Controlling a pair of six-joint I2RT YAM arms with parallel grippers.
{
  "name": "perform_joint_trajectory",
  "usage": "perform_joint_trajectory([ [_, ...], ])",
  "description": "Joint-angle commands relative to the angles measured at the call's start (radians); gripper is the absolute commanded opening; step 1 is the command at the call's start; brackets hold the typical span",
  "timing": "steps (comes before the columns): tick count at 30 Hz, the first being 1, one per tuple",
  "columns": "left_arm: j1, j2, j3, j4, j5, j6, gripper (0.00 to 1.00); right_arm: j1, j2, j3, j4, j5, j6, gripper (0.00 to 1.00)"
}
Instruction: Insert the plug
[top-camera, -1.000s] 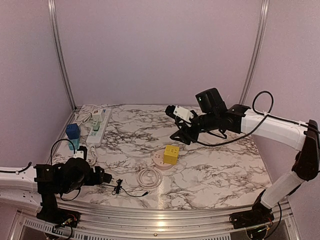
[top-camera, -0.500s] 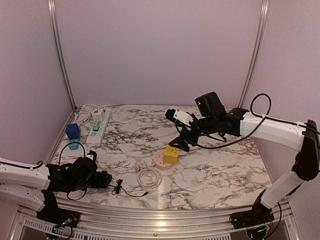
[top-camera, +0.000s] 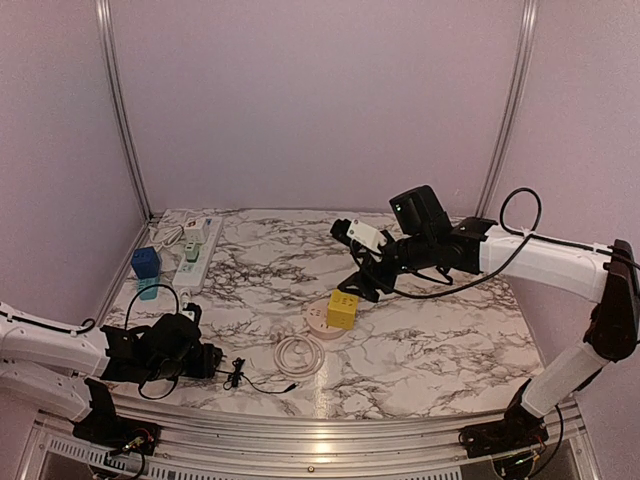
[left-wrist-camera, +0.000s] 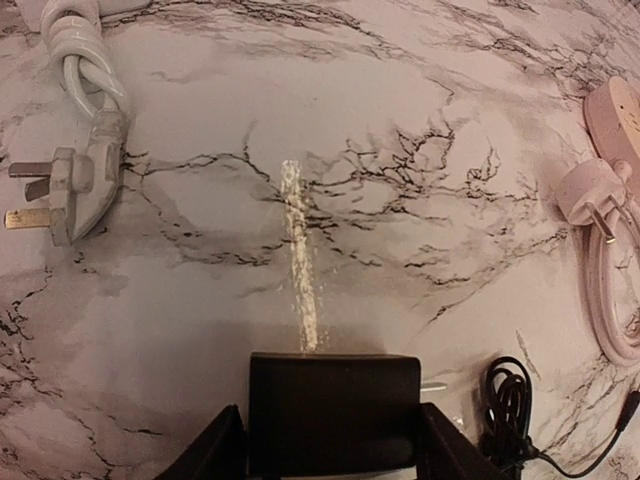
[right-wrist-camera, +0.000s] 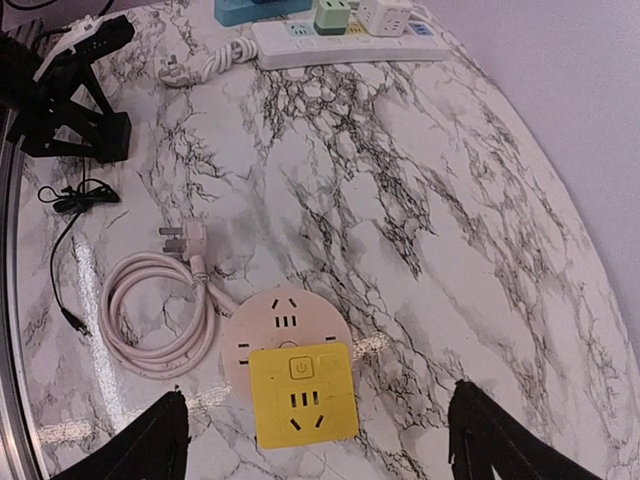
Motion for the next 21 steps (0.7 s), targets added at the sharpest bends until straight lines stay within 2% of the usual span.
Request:
perform_joint_trajectory([
  [1, 0.007, -0.012, 0.018, 0.046, 0.009, 0.03, 0.51, 0.009, 0.016, 0.025, 0.025, -0.045, 0.029, 0.84],
  [5, 0.006, -0.052, 0.013, 0.088, 0.027, 0.066, 0.36, 0.009, 0.038, 0.032, 0.058, -0.11, 0.077, 0.82],
  [8, 0.006, -0.09, 0.013, 0.117, 0.034, 0.1, 0.26, 0.01, 0.064, 0.047, 0.097, -0.18, 0.188, 0.82],
  [17, -0.023, -0.241, -0.011, 0.264, 0.097, 0.279, 0.23, 0.017, 0.147, 0.006, 0.342, -0.471, 0.629, 0.77],
  [21, -0.065, -0.271, -0.009, 0.303, 0.071, 0.375, 0.22, 0.057, 0.211, 0.004, 0.455, -0.573, 0.738, 0.75],
])
